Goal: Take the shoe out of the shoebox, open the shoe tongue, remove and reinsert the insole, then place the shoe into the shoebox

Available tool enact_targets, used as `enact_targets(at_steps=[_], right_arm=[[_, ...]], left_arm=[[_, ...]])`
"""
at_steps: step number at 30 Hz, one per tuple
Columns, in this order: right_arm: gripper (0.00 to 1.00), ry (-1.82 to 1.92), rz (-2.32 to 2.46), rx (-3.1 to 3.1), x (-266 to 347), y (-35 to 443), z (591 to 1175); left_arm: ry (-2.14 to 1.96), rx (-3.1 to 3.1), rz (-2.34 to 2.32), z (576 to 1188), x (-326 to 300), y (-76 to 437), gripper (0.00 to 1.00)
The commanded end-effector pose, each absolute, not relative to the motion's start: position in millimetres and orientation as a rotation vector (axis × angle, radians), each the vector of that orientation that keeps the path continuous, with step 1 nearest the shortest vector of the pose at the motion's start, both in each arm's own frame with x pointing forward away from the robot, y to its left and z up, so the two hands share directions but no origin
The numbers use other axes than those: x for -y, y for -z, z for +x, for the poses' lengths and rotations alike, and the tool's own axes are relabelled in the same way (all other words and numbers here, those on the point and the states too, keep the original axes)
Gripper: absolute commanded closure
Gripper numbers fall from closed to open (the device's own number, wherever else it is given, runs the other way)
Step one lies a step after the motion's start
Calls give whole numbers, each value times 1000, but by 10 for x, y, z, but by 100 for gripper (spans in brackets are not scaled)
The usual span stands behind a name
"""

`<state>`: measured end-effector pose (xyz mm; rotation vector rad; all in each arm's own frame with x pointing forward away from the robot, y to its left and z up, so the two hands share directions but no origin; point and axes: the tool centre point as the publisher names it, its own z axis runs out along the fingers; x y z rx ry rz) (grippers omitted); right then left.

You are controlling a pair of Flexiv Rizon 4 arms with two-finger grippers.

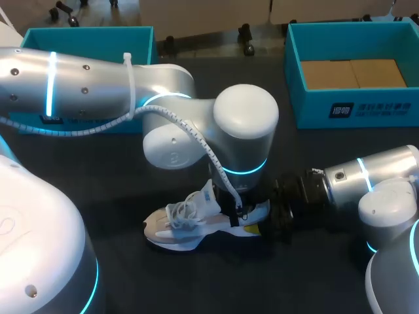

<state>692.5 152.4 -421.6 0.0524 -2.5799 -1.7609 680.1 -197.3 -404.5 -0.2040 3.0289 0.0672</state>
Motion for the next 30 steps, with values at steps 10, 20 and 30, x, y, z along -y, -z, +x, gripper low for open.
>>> enact_targets(at_steps=[10,20,30], right_arm=[[100,1757,52,2582,-1549,4213,6907],[100,1757,52,2582,-1549,4213,6907],[100,1757,52,2582,-1549,4213,6907]], left_arm=[[7,-3238,-166,6926,1818,3874,100],[126,-3432,8,6801,1733,3632,100],[189,-3465,84,6688,1718,3521,100]])
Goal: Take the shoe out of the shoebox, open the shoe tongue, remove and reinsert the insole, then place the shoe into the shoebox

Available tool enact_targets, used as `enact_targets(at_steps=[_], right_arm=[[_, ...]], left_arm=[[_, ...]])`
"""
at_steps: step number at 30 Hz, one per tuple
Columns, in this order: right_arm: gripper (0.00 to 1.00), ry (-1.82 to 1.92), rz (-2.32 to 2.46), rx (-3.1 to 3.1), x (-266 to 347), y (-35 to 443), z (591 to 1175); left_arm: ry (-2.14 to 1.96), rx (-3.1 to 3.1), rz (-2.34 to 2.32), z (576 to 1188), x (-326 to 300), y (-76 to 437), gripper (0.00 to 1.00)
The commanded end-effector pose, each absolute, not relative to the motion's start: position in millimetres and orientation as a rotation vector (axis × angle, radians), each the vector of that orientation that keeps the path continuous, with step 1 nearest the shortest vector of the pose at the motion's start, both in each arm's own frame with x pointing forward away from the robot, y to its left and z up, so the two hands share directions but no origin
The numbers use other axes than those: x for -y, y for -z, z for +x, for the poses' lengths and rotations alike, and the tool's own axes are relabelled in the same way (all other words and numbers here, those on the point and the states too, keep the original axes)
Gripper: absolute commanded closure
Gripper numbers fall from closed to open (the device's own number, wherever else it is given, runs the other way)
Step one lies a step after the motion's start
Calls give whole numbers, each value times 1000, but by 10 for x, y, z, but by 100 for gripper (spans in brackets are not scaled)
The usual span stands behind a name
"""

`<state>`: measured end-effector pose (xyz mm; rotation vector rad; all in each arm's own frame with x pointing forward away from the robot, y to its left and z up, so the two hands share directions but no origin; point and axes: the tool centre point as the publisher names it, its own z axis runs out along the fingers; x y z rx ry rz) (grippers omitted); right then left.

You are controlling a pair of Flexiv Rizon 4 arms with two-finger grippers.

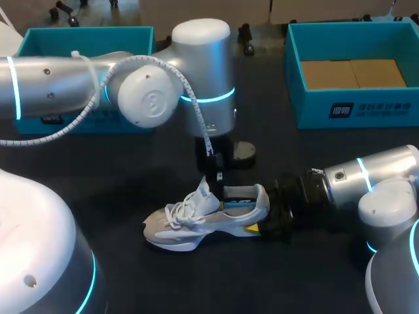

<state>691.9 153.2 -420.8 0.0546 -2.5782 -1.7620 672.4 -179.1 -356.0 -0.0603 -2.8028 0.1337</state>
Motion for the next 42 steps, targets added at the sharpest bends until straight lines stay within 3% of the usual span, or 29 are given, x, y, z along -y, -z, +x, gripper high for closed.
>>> enact_targets(at_steps=[1,22,39,40,42], right_arm=[[100,1757,52,2582,-1549,4213,6907],[100,1757,52,2582,-1549,4213,6907],[100,1757,52,2582,-1549,4213,6907],[100,1757,52,2582,-1549,4213,6907],[100,1757,52,2582,-1549,4213,6907]], left_arm=[[-157,2803,-75,6682,1713,3516,100],[-328,2765,35,6667,1592,3374,100],[-398,2893,178,6594,1864,3245,100],[-397,2903,189,6595,1870,3247,98],[-396,2903,188,6595,1875,3249,84]])
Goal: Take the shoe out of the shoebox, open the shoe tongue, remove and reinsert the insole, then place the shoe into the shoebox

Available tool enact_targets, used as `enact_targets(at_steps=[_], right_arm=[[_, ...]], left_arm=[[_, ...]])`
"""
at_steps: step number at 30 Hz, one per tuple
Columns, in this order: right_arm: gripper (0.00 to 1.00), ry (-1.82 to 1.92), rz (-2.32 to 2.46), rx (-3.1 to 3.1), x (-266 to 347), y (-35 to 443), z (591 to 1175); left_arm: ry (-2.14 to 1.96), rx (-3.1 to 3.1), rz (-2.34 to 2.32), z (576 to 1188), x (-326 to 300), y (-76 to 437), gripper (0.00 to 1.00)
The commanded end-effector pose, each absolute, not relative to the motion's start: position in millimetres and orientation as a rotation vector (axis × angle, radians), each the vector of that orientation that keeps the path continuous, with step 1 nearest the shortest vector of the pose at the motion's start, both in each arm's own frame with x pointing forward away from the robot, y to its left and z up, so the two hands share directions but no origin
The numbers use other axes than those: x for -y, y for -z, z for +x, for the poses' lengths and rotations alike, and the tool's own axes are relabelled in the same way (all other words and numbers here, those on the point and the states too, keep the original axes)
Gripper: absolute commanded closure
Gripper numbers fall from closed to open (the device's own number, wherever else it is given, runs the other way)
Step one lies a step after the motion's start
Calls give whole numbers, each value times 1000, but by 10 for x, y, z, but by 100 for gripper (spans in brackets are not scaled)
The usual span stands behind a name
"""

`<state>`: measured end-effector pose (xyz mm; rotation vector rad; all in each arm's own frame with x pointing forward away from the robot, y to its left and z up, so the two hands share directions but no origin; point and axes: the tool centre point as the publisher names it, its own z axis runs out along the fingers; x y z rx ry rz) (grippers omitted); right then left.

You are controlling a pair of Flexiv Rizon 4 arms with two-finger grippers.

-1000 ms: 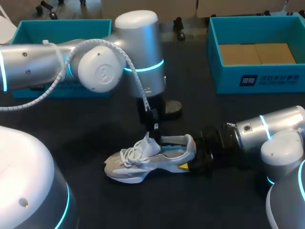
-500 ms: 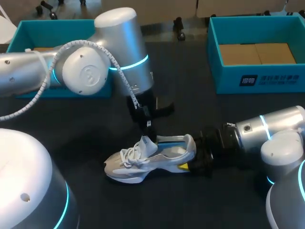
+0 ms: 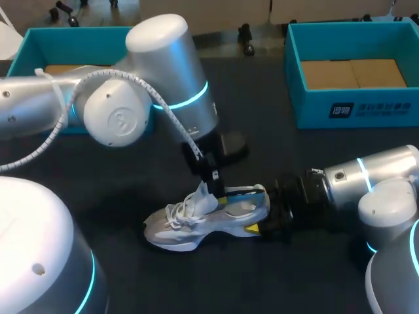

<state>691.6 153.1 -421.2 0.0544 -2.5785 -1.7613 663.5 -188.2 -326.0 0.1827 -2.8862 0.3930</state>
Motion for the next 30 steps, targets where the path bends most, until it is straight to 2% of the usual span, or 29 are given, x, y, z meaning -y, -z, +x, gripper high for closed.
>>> enact_targets(at_steps=[1,3,9,19,30], right_arm=[[100,1757,52,2582,-1549,4213,6907],[100,1757,52,2582,-1549,4213,6907],[100,1757,52,2582,-1549,4213,6907],[100,1757,52,2582,-1549,4213,6907],[100,1757,52,2582,-1549,4213,6907]], left_arm=[[-396,2907,192,6597,1878,3248,77],[-394,2910,192,6607,1882,3245,68],[-391,2922,133,6605,1832,3143,57],[-425,2984,39,6477,1775,2878,54],[-472,3110,34,6317,1805,2876,55]])
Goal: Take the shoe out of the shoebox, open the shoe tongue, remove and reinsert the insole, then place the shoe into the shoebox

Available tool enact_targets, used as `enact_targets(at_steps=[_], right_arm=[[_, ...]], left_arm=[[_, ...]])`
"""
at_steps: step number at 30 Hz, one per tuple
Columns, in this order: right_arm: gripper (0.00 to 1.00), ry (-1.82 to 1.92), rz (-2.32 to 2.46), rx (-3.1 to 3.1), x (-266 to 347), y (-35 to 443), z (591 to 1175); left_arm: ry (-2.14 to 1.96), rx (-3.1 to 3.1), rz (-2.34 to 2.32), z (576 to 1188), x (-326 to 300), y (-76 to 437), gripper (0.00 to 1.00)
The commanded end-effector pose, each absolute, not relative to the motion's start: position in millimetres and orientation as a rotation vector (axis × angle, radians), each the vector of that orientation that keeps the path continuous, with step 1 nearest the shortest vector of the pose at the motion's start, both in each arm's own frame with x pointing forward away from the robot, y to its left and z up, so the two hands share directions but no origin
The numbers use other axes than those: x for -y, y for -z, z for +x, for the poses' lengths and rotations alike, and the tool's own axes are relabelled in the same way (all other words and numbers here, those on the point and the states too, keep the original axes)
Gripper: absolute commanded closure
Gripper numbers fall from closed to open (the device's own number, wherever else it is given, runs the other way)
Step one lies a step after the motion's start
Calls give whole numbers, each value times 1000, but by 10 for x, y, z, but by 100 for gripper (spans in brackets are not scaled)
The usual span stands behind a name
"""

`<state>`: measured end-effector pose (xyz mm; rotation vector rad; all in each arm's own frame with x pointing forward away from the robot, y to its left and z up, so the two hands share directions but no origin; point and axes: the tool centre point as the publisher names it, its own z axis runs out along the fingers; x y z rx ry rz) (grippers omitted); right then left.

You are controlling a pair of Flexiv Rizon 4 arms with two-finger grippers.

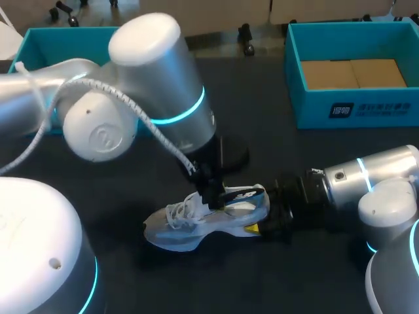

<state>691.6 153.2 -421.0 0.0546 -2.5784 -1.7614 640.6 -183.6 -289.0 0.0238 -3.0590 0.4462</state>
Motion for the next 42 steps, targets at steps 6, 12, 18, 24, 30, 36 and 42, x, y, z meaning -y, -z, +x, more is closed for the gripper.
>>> enact_targets(at_steps=[6,12,18,24,30,36,42], right_arm=[[100,1757,52,2582,-1549,4213,6907],[100,1757,52,2582,-1549,4213,6907],[100,1757,52,2582,-1549,4213,6907],[100,1757,52,2582,-1549,4213,6907],[100,1757,52,2582,-1549,4213,6907],[100,1757,52,2582,-1549,4213,6907],[100,1757,52,2582,-1549,4213,6907]], left_arm=[[-521,3188,65,6304,1869,2830,55],[-521,3253,90,6276,1964,2879,61],[-508,3308,146,6303,2082,2967,66],[-495,3336,182,6342,2168,3032,73],[-486,3373,234,6354,2218,3069,84],[-496,3368,244,6373,2215,3035,100],[-520,3362,221,6295,2157,2873,100]])
